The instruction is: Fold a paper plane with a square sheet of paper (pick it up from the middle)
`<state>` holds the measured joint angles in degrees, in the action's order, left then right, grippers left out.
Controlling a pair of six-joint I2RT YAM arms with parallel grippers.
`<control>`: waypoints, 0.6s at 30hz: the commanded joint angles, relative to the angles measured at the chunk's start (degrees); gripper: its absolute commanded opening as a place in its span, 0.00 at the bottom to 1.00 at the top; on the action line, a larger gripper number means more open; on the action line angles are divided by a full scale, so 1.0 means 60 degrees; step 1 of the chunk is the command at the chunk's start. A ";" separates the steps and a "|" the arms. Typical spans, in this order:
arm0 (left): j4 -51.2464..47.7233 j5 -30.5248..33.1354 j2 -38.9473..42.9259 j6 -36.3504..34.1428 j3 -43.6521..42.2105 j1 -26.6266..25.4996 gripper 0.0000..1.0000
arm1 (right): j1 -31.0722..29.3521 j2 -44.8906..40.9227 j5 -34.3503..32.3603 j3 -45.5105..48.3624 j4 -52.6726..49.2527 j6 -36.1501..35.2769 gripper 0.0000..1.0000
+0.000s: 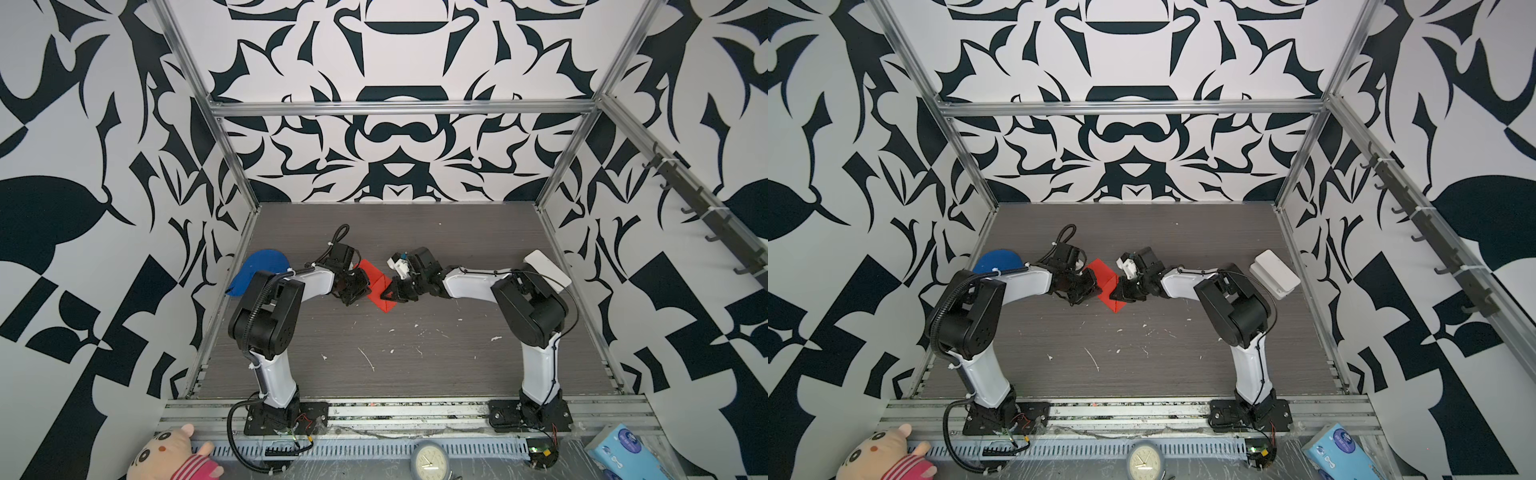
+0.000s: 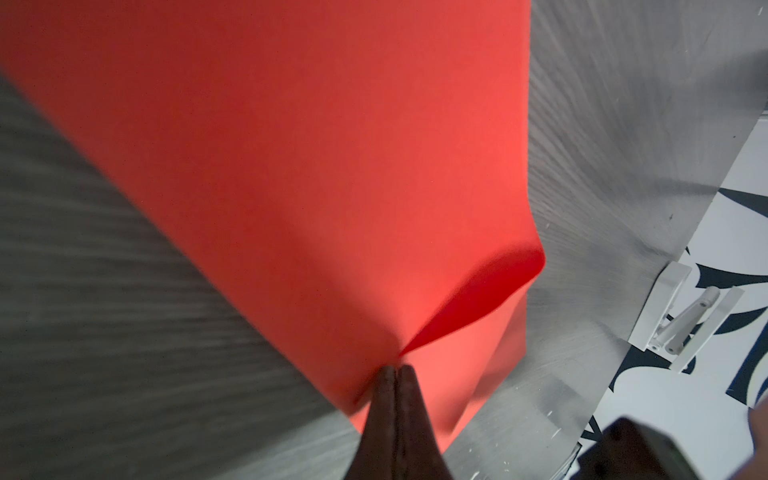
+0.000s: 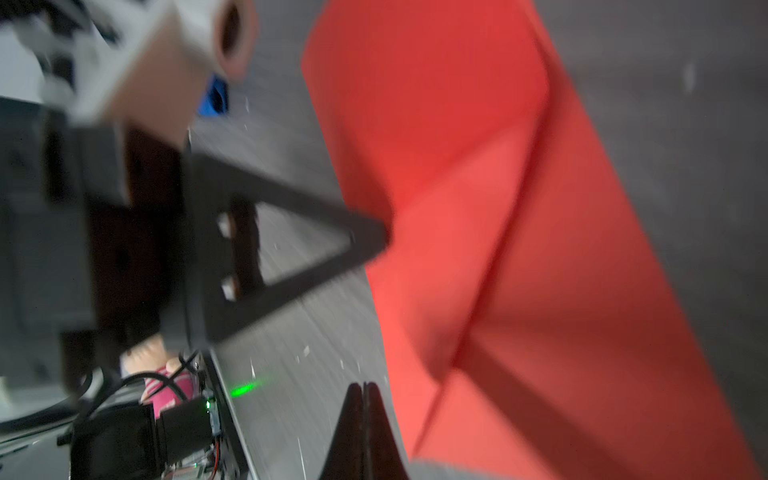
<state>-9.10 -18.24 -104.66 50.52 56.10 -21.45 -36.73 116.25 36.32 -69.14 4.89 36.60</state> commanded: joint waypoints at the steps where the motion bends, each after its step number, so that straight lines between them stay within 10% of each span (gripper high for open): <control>1: -0.1126 0.0851 -0.0705 -0.0217 -0.0212 -0.0017 0.00 | 0.0189 0.0548 -0.0025 -0.0791 -0.0074 -0.0314 0.00; 18: -0.1237 0.0780 -0.0808 -0.0379 -0.0239 -0.0028 0.00 | 0.1244 0.1917 -0.0238 -0.2293 0.0316 0.0317 0.00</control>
<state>-9.37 -18.94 -104.97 49.15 56.25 -21.45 -29.65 128.09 36.75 -80.86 5.98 37.54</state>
